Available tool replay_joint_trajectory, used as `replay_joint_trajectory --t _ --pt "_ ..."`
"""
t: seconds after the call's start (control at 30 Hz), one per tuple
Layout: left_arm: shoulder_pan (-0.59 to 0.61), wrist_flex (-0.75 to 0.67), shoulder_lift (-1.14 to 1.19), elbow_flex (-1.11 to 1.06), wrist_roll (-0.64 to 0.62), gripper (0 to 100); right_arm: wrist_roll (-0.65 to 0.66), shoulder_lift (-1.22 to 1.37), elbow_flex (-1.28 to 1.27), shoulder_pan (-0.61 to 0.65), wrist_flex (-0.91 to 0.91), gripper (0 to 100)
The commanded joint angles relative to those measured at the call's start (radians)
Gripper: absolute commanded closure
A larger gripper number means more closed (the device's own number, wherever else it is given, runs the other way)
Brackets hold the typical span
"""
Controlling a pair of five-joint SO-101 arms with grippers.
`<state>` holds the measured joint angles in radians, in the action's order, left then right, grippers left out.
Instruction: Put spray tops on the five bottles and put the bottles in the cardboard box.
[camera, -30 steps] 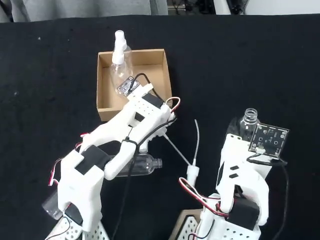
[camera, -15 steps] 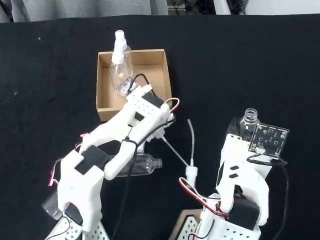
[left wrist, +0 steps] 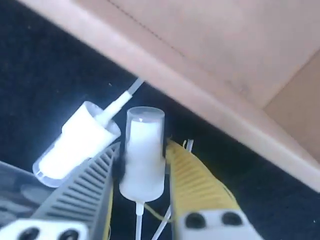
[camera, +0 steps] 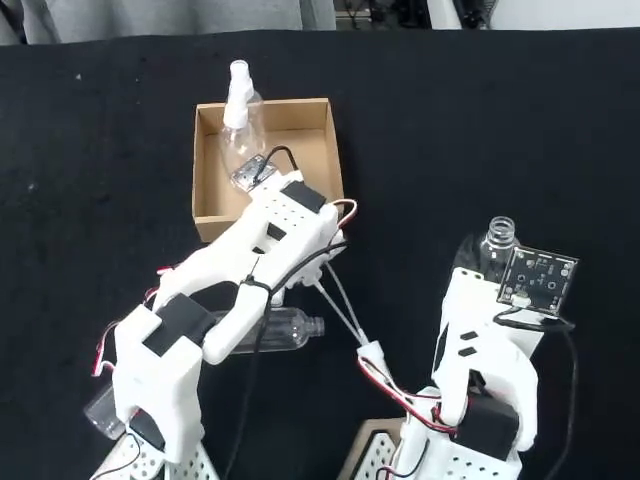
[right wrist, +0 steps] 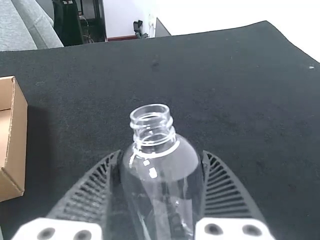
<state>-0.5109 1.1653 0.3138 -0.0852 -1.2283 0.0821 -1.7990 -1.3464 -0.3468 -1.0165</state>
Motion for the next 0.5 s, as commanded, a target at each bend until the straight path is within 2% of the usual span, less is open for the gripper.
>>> replay_joint_trajectory --t 0.0,0.47 --pt "0.015 -0.002 -0.078 0.013 0.009 97 0.002 -0.094 0.008 -0.021 0.031 90.5" --pt "0.025 -0.008 -0.319 -0.108 0.08 97 0.002 -0.094 0.008 -0.021 0.031 90.6"
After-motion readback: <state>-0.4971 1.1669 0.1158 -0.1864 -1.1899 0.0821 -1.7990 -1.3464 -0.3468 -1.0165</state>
